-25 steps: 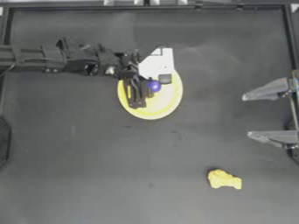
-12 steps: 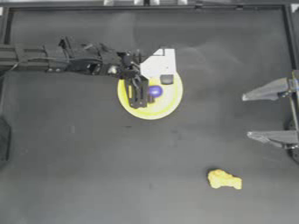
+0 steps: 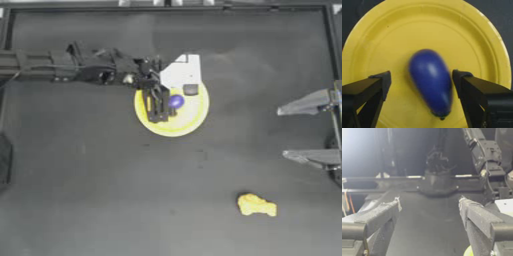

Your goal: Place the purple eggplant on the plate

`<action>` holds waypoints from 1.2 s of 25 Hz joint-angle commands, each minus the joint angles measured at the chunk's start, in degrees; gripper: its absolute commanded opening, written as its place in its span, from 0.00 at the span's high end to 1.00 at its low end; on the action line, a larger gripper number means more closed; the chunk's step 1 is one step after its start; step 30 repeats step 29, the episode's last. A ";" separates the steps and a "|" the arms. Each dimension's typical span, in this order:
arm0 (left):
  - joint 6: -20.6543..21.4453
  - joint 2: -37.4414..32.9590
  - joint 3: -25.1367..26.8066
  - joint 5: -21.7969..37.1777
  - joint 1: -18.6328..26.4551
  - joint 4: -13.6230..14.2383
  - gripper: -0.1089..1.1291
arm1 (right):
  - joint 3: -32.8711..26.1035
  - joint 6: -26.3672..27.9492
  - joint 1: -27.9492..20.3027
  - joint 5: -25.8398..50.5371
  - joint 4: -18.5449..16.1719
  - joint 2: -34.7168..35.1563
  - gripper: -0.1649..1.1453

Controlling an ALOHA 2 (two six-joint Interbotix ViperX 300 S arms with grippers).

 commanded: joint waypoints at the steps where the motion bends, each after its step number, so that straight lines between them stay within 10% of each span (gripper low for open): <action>1: 0.53 -7.91 -1.41 -0.35 0.35 0.62 0.10 | -0.62 -0.09 0.00 -0.44 0.18 0.18 0.12; 30: -2.11 -29.97 9.40 -2.29 -7.65 0.26 0.12 | -0.62 -0.18 -0.70 -0.35 0.18 -0.09 0.12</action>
